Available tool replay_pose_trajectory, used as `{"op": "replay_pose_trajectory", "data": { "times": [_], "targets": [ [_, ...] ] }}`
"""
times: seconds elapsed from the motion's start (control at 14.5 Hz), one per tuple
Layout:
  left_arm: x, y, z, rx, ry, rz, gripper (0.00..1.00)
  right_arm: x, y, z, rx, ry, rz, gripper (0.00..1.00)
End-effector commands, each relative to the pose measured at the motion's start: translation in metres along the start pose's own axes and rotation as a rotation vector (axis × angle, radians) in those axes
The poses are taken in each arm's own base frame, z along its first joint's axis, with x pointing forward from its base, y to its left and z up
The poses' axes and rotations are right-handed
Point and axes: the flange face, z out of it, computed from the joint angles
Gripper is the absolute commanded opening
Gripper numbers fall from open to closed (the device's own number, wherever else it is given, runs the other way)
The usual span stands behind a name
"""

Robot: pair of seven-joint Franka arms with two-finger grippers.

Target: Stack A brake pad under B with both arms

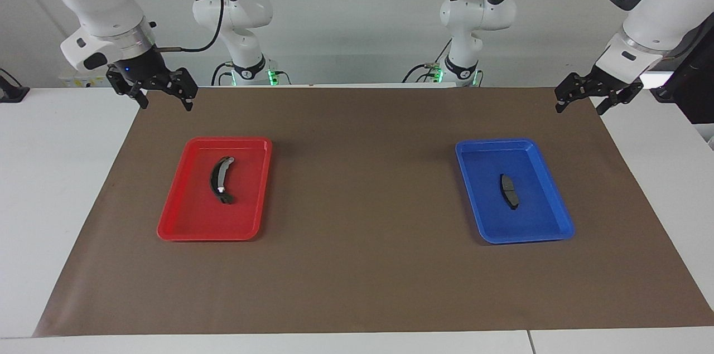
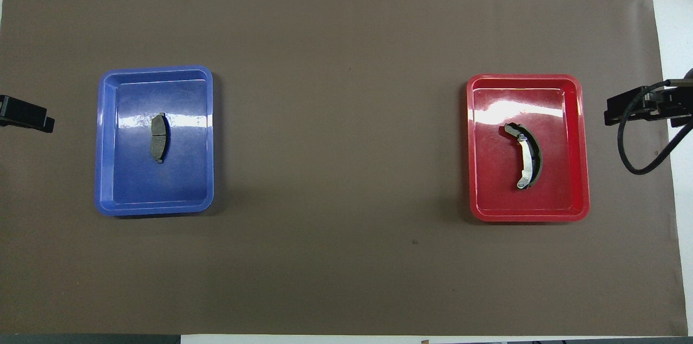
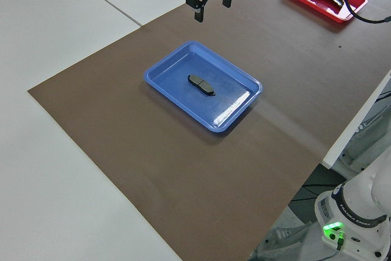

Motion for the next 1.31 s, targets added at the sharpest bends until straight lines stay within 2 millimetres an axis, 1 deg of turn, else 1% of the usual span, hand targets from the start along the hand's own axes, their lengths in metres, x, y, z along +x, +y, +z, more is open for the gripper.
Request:
{"op": "replay_pose_trajectory", "data": {
  "times": [0.0,0.35,0.55,0.69,0.83,1.04,1.18,1.24],
  "targets": [
    [-0.001,0.001,0.001,0.020,0.006,-0.002,1.00,-0.006,-0.002,-0.003,0.002,0.000,0.013,1.00],
    [0.000,0.001,0.000,0.020,0.013,-0.002,1.00,-0.006,-0.002,-0.003,0.000,0.000,0.012,1.00],
    [0.007,0.000,-0.003,0.026,0.074,0.000,1.00,-0.005,-0.002,-0.002,0.001,-0.002,0.010,1.00],
    [0.009,0.001,0.001,0.024,0.083,0.002,0.99,-0.005,-0.002,-0.002,0.001,-0.002,0.008,1.00],
    [0.012,0.001,0.013,0.026,0.090,0.003,0.99,-0.005,-0.002,-0.002,0.001,-0.002,0.012,1.00],
    [0.016,0.007,0.043,0.008,0.098,0.014,0.99,-0.005,-0.002,-0.002,0.001,-0.002,0.010,1.00],
    [0.019,0.009,0.076,0.008,0.106,0.017,0.99,-0.005,-0.002,-0.002,0.001,-0.002,0.012,1.00],
    [0.022,0.019,0.094,0.008,0.109,0.031,0.99,-0.005,-0.002,-0.002,0.001,-0.002,0.012,1.00]
  ]
}}
